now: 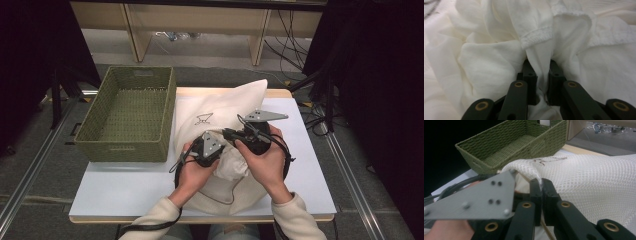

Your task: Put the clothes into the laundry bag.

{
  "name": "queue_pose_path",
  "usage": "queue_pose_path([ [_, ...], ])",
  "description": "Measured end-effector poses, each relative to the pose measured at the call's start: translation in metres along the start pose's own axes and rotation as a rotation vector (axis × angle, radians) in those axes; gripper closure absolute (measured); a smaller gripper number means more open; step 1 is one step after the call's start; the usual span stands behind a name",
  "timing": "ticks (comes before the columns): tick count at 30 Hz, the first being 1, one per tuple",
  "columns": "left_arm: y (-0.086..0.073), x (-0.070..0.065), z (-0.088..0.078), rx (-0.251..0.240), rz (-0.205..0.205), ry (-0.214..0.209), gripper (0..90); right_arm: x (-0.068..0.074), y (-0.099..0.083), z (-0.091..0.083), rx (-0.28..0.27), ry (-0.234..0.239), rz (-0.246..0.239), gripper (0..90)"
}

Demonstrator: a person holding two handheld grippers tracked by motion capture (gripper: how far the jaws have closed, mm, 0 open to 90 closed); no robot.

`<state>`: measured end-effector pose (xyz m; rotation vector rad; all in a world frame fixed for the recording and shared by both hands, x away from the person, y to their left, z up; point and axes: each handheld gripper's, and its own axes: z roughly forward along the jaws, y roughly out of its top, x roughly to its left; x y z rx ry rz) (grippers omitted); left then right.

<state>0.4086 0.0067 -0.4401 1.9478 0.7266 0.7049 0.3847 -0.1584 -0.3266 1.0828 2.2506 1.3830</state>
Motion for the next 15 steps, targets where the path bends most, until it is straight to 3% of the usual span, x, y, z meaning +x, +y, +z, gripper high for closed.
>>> queue_pose_path([
  [1,0.0,-0.003,-0.001,0.006,-0.014,-0.004,79.0,-0.001,0.0,0.0,0.002,-0.012,0.008,88.7],
  [4,-0.002,-0.01,-0.005,-0.005,0.007,-0.024,75.1,-0.008,-0.002,0.002,0.006,-0.02,-0.005,88.6],
  [5,-0.004,-0.01,-0.007,-0.011,0.011,-0.03,73.2,-0.007,-0.003,0.002,0.012,-0.014,0.036,88.6],
  [7,-0.006,-0.01,-0.015,-0.027,0.009,-0.047,68.3,-0.01,-0.003,0.002,0.017,-0.018,0.02,88.6],
  [12,-0.005,-0.009,-0.052,-0.07,-0.015,-0.097,56.5,-0.012,-0.003,0.003,0.018,-0.029,0.022,88.5],
  [15,-0.006,-0.007,-0.076,-0.102,-0.013,-0.084,52.9,-0.012,-0.003,0.002,0.022,-0.031,0.042,88.5],
])
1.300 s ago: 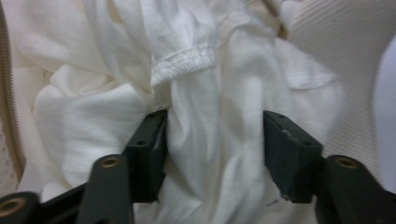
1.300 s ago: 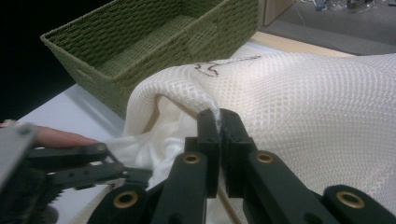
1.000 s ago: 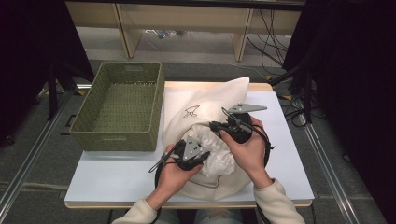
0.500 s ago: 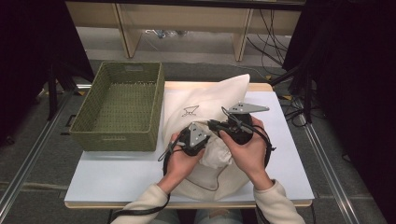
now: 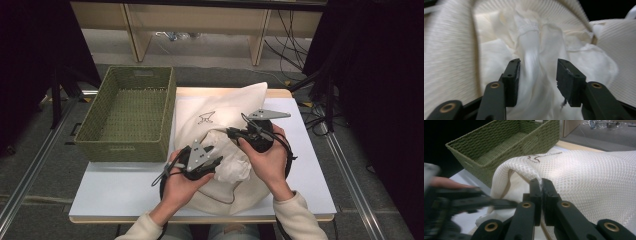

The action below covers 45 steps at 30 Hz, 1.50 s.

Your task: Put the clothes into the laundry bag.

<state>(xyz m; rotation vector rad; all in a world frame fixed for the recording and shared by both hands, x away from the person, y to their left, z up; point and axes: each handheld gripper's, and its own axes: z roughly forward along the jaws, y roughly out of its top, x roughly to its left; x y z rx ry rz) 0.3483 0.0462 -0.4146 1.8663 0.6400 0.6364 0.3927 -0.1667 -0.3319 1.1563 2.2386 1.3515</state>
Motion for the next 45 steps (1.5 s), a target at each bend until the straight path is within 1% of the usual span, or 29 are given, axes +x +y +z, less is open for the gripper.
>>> queue_pose_path([
  [4,-0.001,0.006,-0.021,-0.019,-0.016,0.044,48.8,-0.001,0.0,0.0,-0.009,0.001,-0.001,88.4],
  [5,-0.002,0.009,-0.024,-0.014,-0.015,0.057,47.3,-0.001,0.0,-0.001,-0.007,-0.016,-0.012,88.4],
  [7,-0.004,0.01,-0.022,-0.012,-0.013,0.053,45.5,0.0,0.0,-0.001,-0.002,-0.012,-0.015,88.4],
  [8,-0.006,0.009,-0.019,0.002,-0.025,0.036,45.2,0.0,0.0,0.0,0.002,-0.004,-0.006,88.4],
  [10,-0.009,0.007,-0.011,0.024,-0.009,0.022,44.1,0.0,0.0,0.001,0.004,-0.005,-0.012,88.4],
  [14,-0.012,-0.01,0.006,0.065,0.011,-0.051,38.4,0.0,0.0,0.0,0.009,-0.007,-0.008,88.3],
  [17,-0.016,-0.027,0.018,0.098,0.05,-0.064,28.7,0.0,0.0,0.0,0.013,-0.001,0.002,88.3],
  [19,-0.02,-0.033,0.026,0.127,0.063,-0.068,21.5,0.0,0.0,0.0,0.014,-0.001,-0.003,88.2],
  [20,-0.021,-0.034,0.032,0.141,0.083,-0.056,20.3,0.0,0.0,0.0,0.011,-0.002,-0.019,88.2],
  [23,-0.024,-0.033,0.043,0.182,0.096,-0.043,19.4,0.002,0.0,0.001,0.014,0.005,-0.011,88.1],
  [24,-0.025,-0.033,0.045,0.187,0.096,-0.037,20.5,0.003,0.0,0.001,0.013,-0.002,0.002,88.1],
  [25,-0.025,-0.033,0.048,0.195,0.104,-0.026,21.6,0.001,0.0,0.003,0.003,0.0,-0.026,88.1],
  [26,-0.026,-0.032,0.05,0.201,0.104,-0.018,23.5,0.001,0.0,0.002,0.013,-0.012,-0.024,88.1],
  [27,-0.026,-0.031,0.053,0.204,0.102,-0.01,26.3,0.002,-0.001,0.002,0.02,-0.002,-0.002,88.1],
  [28,-0.026,-0.029,0.055,0.217,0.112,-0.003,30.0,0.002,-0.001,0.003,0.019,0.006,-0.012,88.1],
  [29,-0.026,-0.029,0.058,0.208,0.103,0.009,33.7,0.003,-0.001,0.003,0.024,0.007,-0.002,88.2],
  [30,-0.027,-0.032,0.062,0.163,0.047,0.03,37.2,0.003,-0.001,0.003,0.023,0.007,-0.01,88.2],
  [33,-0.025,-0.027,0.065,0.166,0.081,0.042,50.8,0.004,-0.001,0.004,0.015,0.017,-0.018,88.3],
  [34,-0.024,-0.025,0.067,0.155,0.073,0.05,56.0,0.004,-0.001,0.004,0.017,0.002,-0.036,88.3],
  [35,-0.024,-0.024,0.07,0.14,0.058,0.065,62.1,0.005,-0.001,0.003,0.019,0.006,-0.024,88.4],
  [36,-0.023,-0.02,0.071,0.143,0.066,0.059,65.3,0.006,-0.001,0.003,0.018,0.01,-0.025,88.4],
  [37,-0.022,-0.018,0.073,0.14,0.047,0.06,67.8,0.008,0.0,0.002,0.022,0.012,-0.004,88.4],
  [38,-0.019,-0.016,0.075,0.136,0.052,0.067,69.6,0.007,0.0,0.002,0.012,0.014,-0.032,88.4],
  [39,-0.016,-0.013,0.076,0.142,0.064,0.07,71.1,0.008,0.0,0.002,0.008,0.015,-0.034,88.4],
  [41,-0.014,-0.008,0.081,0.134,0.052,0.076,72.9,0.01,0.0,0.001,0.009,0.013,-0.026,88.4],
  [42,-0.012,-0.004,0.083,0.139,0.072,0.085,73.2,0.01,0.0,0.001,0.007,0.019,-0.026,88.4],
  [43,-0.011,-0.001,0.086,0.135,0.065,0.112,73.5,0.01,0.001,0.001,0.007,0.022,-0.026,88.4],
  [44,-0.009,0.003,0.088,0.13,0.081,0.156,73.6,0.01,0.001,0.001,-0.001,0.026,-0.02,88.4],
  [45,-0.008,0.006,0.09,0.127,0.109,0.158,73.4,0.009,0.001,0.0,-0.004,0.01,-0.028,88.3],
])
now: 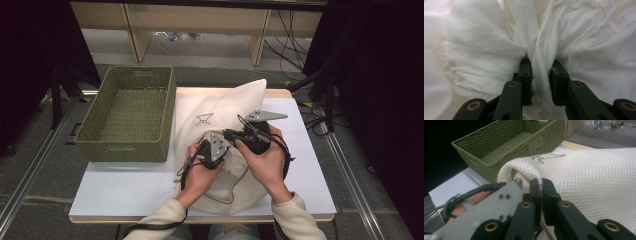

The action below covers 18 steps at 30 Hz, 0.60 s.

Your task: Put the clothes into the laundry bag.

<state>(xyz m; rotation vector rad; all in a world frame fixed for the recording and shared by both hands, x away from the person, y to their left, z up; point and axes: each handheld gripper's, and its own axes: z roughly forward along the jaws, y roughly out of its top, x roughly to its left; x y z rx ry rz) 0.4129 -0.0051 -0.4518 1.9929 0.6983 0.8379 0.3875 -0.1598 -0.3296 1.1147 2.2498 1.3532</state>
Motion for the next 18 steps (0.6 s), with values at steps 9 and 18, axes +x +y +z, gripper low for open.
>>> queue_pose_path([
  [9,-0.004,-0.015,-0.028,-0.042,-0.04,-0.138,48.4,-0.009,-0.001,-0.001,0.0,-0.023,0.025,88.3],
  [18,0.003,-0.028,-0.085,-0.088,-0.043,-0.249,32.3,-0.008,-0.001,0.0,0.01,-0.018,0.028,88.0],
])
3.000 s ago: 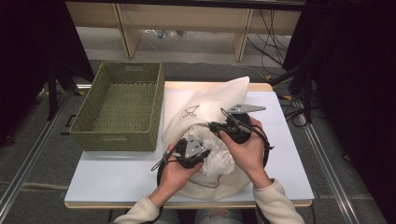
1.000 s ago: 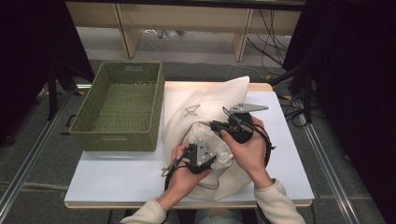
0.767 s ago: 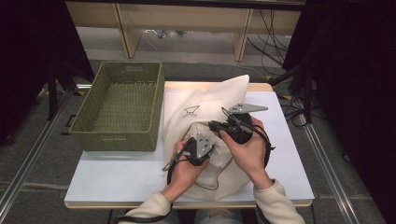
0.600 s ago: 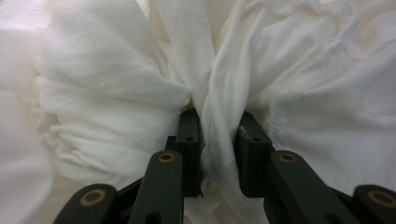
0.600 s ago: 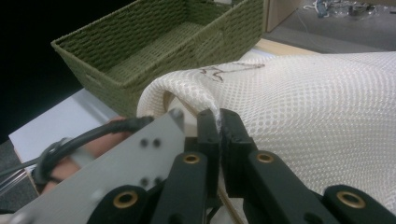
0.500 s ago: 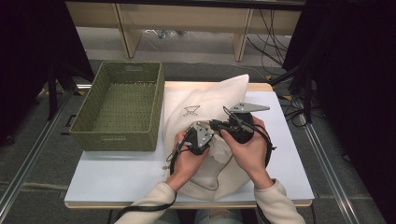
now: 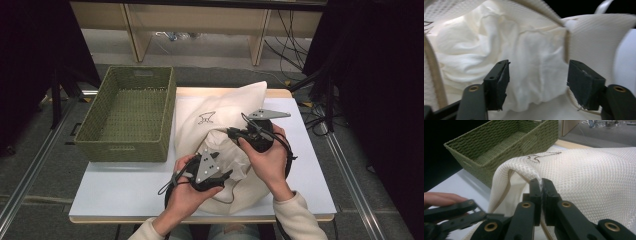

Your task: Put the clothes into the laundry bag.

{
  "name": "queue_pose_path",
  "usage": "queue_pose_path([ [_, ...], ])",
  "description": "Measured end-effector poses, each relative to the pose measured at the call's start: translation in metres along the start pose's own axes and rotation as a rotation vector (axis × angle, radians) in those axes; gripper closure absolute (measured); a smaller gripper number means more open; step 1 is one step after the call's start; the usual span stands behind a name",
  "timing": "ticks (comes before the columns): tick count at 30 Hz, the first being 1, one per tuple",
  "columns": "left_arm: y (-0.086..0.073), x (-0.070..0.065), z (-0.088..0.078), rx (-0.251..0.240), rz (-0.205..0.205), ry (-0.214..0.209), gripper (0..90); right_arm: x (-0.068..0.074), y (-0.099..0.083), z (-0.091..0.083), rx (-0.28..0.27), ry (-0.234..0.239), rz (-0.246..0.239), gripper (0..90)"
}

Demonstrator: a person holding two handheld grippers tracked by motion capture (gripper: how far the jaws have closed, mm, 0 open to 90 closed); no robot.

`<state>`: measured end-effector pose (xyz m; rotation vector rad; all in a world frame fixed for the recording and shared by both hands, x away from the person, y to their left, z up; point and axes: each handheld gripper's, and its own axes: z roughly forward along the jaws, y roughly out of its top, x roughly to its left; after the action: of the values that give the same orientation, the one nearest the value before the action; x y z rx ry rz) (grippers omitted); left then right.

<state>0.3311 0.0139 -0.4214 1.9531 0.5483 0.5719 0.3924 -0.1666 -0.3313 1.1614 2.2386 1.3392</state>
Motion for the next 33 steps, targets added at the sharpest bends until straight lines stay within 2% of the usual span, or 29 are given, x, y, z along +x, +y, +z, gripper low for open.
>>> queue_pose_path([
  [1,-0.001,-0.003,0.004,0.006,0.014,-0.008,31.8,0.0,0.0,0.0,-0.002,-0.011,-0.011,88.0],
  [3,-0.004,-0.005,0.012,0.036,0.04,-0.008,31.7,0.0,0.0,0.0,-0.001,0.0,-0.006,88.0],
  [5,-0.008,-0.007,0.024,0.043,0.03,-0.01,34.2,0.0,0.0,0.001,-0.001,0.001,-0.013,88.0],
  [7,-0.012,-0.006,0.037,0.047,0.037,-0.011,43.3,0.0,0.0,0.0,0.001,0.004,-0.006,88.0],
  [9,-0.016,-0.005,0.049,0.054,0.026,-0.023,57.1,0.0,0.0,0.001,0.004,0.01,0.005,88.0],
  [10,-0.017,-0.004,0.052,0.071,0.044,-0.023,61.2,0.0,0.0,0.001,0.008,0.007,0.003,88.0],
  [11,-0.019,-0.005,0.059,0.054,0.019,-0.025,64.2,0.0,0.0,0.001,0.008,0.007,0.0,88.0],
  [15,-0.021,0.004,0.073,0.085,0.008,-0.026,73.4,0.001,-0.001,0.002,0.007,0.015,-0.002,88.1],
  [16,-0.021,0.006,0.074,0.111,0.016,-0.048,74.5,0.001,-0.001,0.002,0.007,0.005,-0.005,88.1],
  [17,-0.021,0.008,0.075,0.116,0.023,-0.037,75.2,0.002,-0.001,0.002,0.006,0.004,-0.005,88.1],
  [19,-0.019,0.01,0.078,0.101,0.01,-0.025,76.3,0.002,0.0,0.002,0.009,0.006,-0.018,88.1],
  [20,-0.018,0.013,0.079,0.098,0.017,-0.006,76.8,0.003,-0.001,0.002,0.01,0.01,0.002,88.1],
  [21,-0.018,0.016,0.079,0.112,0.035,0.003,77.3,0.003,-0.001,0.002,0.008,0.005,-0.013,88.1],
  [22,-0.018,0.018,0.081,0.109,0.021,0.008,77.4,0.003,-0.001,0.002,0.008,0.006,-0.014,88.1],
  [23,-0.018,0.02,0.083,0.095,0.017,0.029,77.6,0.004,-0.001,0.001,0.009,0.007,-0.009,88.1],
  [24,-0.018,0.021,0.085,0.096,0.005,0.064,78.0,0.003,0.0,0.001,0.003,0.004,-0.026,88.1],
  [25,-0.018,0.024,0.085,0.11,0.022,0.072,78.2,0.003,0.0,0.001,0.002,0.005,-0.022,88.1],
  [27,-0.016,0.027,0.089,0.096,0.007,0.083,78.4,0.004,0.0,0.001,0.005,0.008,-0.008,88.1],
  [28,-0.015,0.029,0.09,0.093,0.009,0.092,78.4,0.003,0.0,0.001,-0.003,0.007,-0.02,88.1],
  [29,-0.014,0.03,0.092,0.087,0.008,0.106,78.4,0.004,0.0,0.0,0.004,0.01,0.001,88.1],
  [30,-0.012,0.034,0.093,0.09,0.027,0.123,78.4,0.002,0.0,0.001,-0.007,0.013,-0.019,88.1],
  [31,-0.01,0.039,0.095,0.077,0.064,0.158,78.4,0.003,0.0,0.001,-0.008,0.012,-0.006,88.1],
  [32,-0.009,0.042,0.096,0.084,0.088,0.166,78.3,0.002,0.0,0.0,-0.009,0.013,-0.002,88.1],
  [33,-0.009,0.044,0.097,0.08,0.085,0.176,78.1,0.002,0.0,0.0,-0.008,0.011,0.006,88.1],
])
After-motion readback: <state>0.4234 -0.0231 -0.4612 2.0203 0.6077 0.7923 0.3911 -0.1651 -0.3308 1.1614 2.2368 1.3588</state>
